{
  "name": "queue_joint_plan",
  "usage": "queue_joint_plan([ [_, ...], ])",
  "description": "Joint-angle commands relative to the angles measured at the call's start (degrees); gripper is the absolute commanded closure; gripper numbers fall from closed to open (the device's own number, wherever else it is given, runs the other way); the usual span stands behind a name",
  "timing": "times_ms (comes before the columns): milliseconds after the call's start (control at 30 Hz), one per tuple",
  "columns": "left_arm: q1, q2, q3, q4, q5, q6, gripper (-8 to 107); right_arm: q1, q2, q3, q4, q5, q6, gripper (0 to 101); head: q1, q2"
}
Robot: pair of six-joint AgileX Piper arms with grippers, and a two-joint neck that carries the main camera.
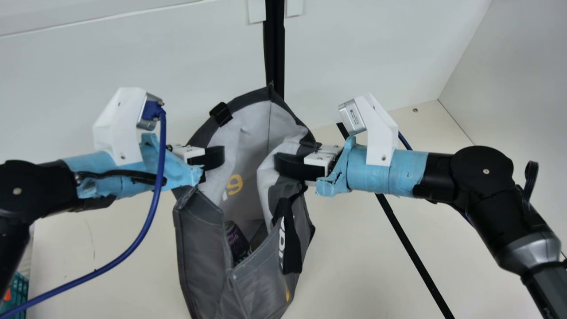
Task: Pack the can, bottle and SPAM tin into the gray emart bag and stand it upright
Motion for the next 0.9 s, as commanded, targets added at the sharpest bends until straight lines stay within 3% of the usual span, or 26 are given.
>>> queue_joint_plan([
  [0, 0.0, 0.0, 0.0, 0.0, 0.0, 0.0, 77, 0.0, 0.0, 0.0, 0.0, 0.0, 0.0, 101, -1.3, -0.05],
  [433, 0.0, 0.0, 0.0, 0.0, 0.0, 0.0, 33, 0.0, 0.0, 0.0, 0.0, 0.0, 0.0, 101, -1.3, -0.05],
  [467, -0.3, -1.92, 2.33, 0.03, -0.52, 0.04, 30, 0.0, 0.0, 0.0, 0.0, 0.0, 0.0, 101, -1.3, -0.05],
  [667, -0.06, -4.05, 4.62, -1.16, -1.55, 1.31, 10, 0.0, 0.0, 0.0, -0.05, 0.0, 0.0, 101, -1.3, -0.05],
  [867, 1.03, -7.37, 7.68, -4.16, -2.31, 3.99, 9, 0.0, 0.0, 0.0, -0.05, -0.29, 0.0, 101, -1.3, -0.05],
])
